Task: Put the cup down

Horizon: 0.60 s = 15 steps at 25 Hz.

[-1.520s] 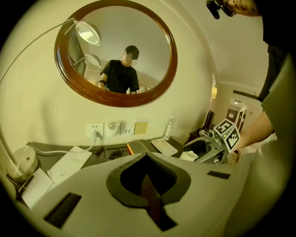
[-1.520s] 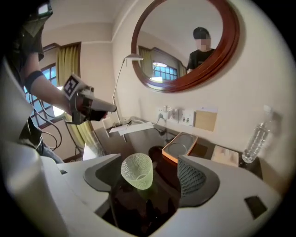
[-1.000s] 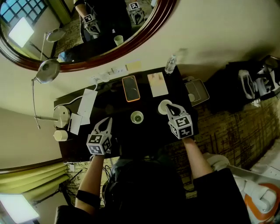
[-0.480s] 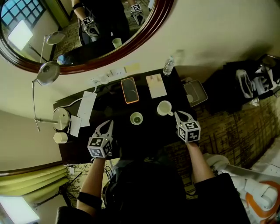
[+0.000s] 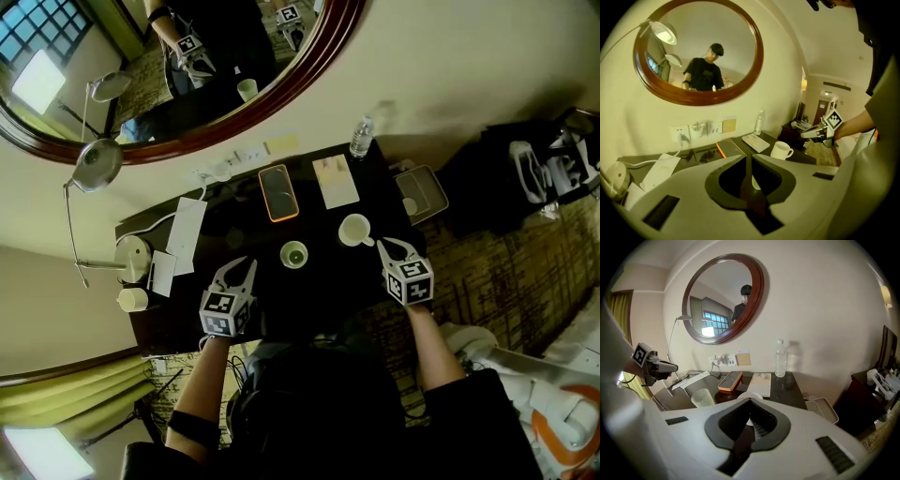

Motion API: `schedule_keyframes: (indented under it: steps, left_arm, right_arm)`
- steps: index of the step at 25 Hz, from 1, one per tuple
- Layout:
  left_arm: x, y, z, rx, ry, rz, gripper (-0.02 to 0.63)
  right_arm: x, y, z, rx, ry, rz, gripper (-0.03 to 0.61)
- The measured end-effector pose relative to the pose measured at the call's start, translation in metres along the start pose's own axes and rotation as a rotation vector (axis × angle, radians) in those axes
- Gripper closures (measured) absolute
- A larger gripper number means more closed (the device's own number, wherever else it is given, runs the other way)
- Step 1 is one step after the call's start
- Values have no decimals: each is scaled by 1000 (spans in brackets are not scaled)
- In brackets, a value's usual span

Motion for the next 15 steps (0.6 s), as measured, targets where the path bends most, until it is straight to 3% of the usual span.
schedule_keyframes:
  steps: [3, 6, 10, 15]
  left_arm:
    - [27, 9, -14, -134, -75, -111, 409]
    - [47, -4, -39, -283, -184, -314, 310]
    - [69, -33, -74, -466, -321, -552, 124]
    - [85, -44, -106, -551, -387, -656, 121]
  right_arm:
    - [3, -2, -1, -9, 6, -11, 565]
    - [2, 2, -1, -6, 8, -26, 565]
    - [1, -2, 0, -9, 24, -43, 565]
    - [5, -17, 4, -19, 31, -66, 565]
Point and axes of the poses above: the fingertips, and each gripper's own axes: z backward along the fingers, x to its right, y out of its top, the point moved 5 cm from there along z, backward along the fingers, and after that the axes turned 5 degrees about y, right-handed, at the moved point
